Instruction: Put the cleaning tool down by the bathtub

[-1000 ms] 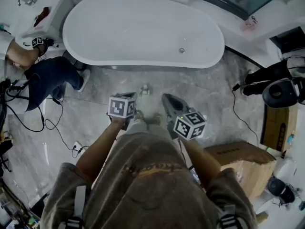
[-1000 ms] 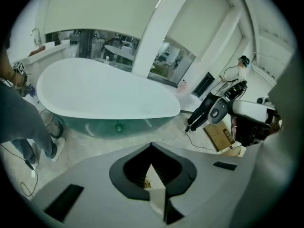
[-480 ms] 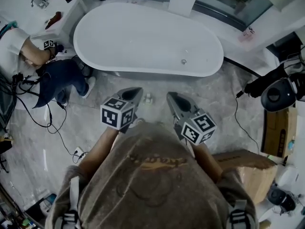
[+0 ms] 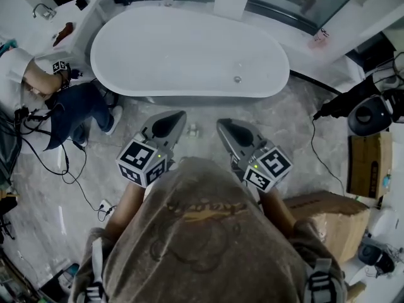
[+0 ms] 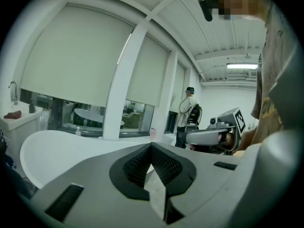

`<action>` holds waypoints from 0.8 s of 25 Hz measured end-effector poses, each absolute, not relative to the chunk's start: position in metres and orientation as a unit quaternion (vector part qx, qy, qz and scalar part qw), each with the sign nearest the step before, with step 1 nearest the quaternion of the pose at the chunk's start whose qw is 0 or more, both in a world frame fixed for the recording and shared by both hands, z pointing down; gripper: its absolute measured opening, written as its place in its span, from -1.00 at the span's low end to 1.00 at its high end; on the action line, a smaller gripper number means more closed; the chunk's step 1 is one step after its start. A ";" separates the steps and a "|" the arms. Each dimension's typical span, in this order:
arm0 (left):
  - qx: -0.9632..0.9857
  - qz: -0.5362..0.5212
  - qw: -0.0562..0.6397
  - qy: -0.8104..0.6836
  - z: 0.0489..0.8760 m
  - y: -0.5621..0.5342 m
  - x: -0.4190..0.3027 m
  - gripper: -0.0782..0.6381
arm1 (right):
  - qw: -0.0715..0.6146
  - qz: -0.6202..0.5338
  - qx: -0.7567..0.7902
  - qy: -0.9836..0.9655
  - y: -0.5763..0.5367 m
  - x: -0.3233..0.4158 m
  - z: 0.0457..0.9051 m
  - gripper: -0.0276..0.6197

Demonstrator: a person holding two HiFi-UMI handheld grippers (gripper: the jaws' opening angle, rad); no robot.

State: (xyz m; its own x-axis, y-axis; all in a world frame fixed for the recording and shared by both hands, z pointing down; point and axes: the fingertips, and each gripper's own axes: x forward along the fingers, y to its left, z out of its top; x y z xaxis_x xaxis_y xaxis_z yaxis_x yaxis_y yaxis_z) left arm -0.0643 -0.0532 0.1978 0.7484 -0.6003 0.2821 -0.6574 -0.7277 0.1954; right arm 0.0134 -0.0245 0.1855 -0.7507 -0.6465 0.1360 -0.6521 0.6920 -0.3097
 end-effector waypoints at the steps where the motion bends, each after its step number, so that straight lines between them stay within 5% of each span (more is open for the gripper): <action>1: 0.925 0.096 0.139 -0.341 0.197 -0.053 -0.065 -0.78 | 0.008 0.168 0.347 -0.922 -0.024 0.011 0.185 -0.91; 20: 0.924 0.122 0.146 -0.331 0.223 -0.029 -0.068 -0.78 | 0.000 0.170 0.240 -0.956 -0.003 -0.012 0.180 -0.91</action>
